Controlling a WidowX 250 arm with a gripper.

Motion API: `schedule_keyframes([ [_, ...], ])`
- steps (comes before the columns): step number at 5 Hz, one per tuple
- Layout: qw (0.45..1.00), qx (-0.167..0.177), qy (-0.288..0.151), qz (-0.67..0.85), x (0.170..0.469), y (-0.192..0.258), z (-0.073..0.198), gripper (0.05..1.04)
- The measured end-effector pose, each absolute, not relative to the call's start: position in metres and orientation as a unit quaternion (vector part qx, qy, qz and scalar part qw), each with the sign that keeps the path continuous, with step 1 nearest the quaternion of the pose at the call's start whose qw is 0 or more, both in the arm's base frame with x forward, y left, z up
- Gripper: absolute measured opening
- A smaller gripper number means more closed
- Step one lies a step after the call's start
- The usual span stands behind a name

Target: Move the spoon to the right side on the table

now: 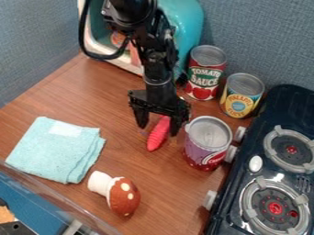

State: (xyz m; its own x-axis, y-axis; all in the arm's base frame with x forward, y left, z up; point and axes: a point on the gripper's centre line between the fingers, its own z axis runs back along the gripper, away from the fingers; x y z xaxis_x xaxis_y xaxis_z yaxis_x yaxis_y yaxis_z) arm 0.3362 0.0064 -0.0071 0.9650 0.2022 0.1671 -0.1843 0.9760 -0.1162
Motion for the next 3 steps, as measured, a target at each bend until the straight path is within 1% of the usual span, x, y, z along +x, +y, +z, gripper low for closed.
schedule_keyframes([
  [1, 0.987, -0.055, -0.108, 0.101, 0.337, 0.005, 0.013, 0.999],
  [2, 0.983, -0.071, -0.138, 0.102, 0.338, 0.005, 0.042, 0.999],
  [3, 0.982, -0.070, -0.141, 0.101, 0.339, 0.007, 0.044, 0.999],
])
